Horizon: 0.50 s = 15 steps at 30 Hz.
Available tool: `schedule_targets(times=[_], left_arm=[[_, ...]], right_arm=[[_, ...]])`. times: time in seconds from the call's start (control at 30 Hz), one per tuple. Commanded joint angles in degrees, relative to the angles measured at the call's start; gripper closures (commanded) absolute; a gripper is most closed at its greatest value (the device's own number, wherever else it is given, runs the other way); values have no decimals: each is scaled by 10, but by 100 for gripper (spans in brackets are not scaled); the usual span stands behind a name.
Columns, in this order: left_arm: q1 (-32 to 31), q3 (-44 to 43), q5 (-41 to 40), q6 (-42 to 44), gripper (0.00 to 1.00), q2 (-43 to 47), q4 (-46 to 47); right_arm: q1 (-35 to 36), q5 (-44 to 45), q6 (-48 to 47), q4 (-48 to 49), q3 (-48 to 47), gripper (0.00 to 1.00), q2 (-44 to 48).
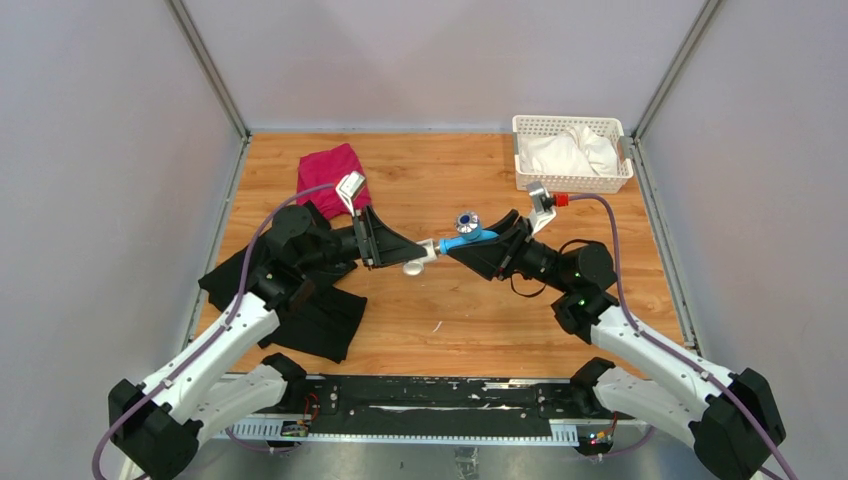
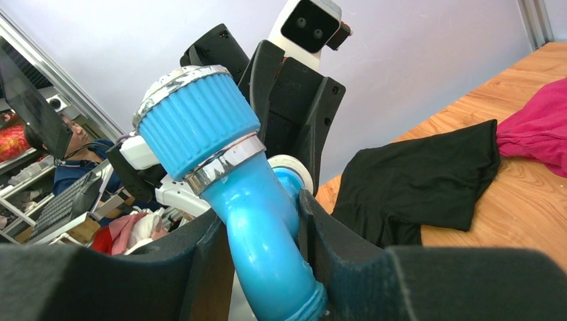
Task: Install the water faucets
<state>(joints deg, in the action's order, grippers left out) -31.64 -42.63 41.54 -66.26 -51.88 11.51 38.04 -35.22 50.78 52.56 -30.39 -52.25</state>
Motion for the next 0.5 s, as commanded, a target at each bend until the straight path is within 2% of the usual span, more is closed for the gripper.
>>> schedule_targets(times=[0.0, 0.03, 0.3, 0.47], left_arm=[[-1, -14, -19, 3, 97, -15, 63], [0, -15, -17, 3, 100, -16, 63], [0, 0, -38, -4, 100, -28, 63], [0, 27, -57, -16, 100, -49, 63]], right_arm=[[13, -34, 12, -45, 15, 100, -7], [13, -32, 11, -45, 16, 100, -6], [13, -7, 10, -46, 34, 100, -3], [13, 29, -11, -82, 55, 100, 6]])
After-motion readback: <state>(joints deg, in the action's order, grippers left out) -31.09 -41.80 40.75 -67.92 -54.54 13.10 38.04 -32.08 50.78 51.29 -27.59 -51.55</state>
